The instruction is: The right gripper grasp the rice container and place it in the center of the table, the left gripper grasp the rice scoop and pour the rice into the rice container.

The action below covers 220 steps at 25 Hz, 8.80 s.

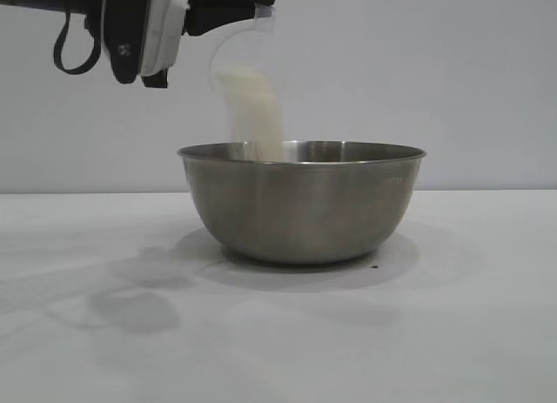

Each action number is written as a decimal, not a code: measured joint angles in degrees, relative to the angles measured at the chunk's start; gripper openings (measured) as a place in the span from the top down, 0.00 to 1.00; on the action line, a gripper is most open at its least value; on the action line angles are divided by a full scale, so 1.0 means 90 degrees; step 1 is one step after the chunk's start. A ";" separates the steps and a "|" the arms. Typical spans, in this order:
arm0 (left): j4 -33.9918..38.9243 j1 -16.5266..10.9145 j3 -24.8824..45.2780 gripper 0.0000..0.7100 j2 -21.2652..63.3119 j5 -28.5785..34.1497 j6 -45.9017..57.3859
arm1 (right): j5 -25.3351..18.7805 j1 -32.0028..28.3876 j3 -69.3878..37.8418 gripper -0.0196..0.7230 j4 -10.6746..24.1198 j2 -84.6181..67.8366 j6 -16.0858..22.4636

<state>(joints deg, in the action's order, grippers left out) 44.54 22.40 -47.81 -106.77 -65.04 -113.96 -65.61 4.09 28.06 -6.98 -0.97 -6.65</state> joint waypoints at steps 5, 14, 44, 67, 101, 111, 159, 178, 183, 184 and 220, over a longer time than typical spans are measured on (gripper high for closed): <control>0.0135 0.0083 0.0000 1.00 0.0000 -0.0002 -0.0726 | 0.0000 0.0000 0.0000 0.37 0.0000 0.0000 0.0000; 0.0159 0.0144 0.0000 1.00 -0.0013 -0.0013 -0.0770 | 0.0000 0.0000 0.0000 0.37 0.0000 0.0000 0.0000; -0.1961 0.0144 0.0000 1.00 -0.0022 -0.0013 0.2258 | 0.0000 0.0000 0.0000 0.37 0.0000 0.0000 0.0000; -0.7791 0.0144 0.0244 1.00 -0.0022 -0.0013 0.9334 | 0.0000 0.0000 0.0000 0.37 0.0000 0.0000 0.0000; -0.8159 0.0144 0.0913 1.00 -0.1668 -0.0002 1.1503 | 0.0000 0.0000 0.0000 0.37 0.0000 0.0000 0.0000; -0.8121 0.0144 0.0913 0.93 -0.1799 -0.0013 1.1629 | 0.0000 0.0000 0.0000 0.37 0.0000 0.0000 0.0000; -0.5559 0.0144 0.3951 0.68 0.0204 -0.0013 1.2296 | 0.0000 0.0000 0.0000 0.37 0.0000 0.0000 0.0000; -0.5788 0.0144 0.3692 0.68 0.1470 0.2560 1.2239 | 0.0000 0.0000 0.0000 0.37 0.0000 0.0000 0.0000; -0.5804 0.0144 0.3419 0.68 0.2056 0.3843 1.2239 | 0.0000 0.0000 0.0000 0.37 0.0000 0.0000 0.0000; -0.5804 0.0144 0.3353 0.68 0.2208 0.4091 1.2239 | 0.0000 0.0000 0.0000 0.37 0.0000 0.0000 0.0000; -0.5332 0.0144 0.1276 0.31 0.7980 1.1581 1.1868 | 0.0000 0.0000 0.0000 0.37 0.0000 0.0000 0.0000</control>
<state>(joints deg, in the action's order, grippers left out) -3.45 23.70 -36.32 -34.95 39.19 -7.15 -65.61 4.09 28.06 -6.98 -0.97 -6.65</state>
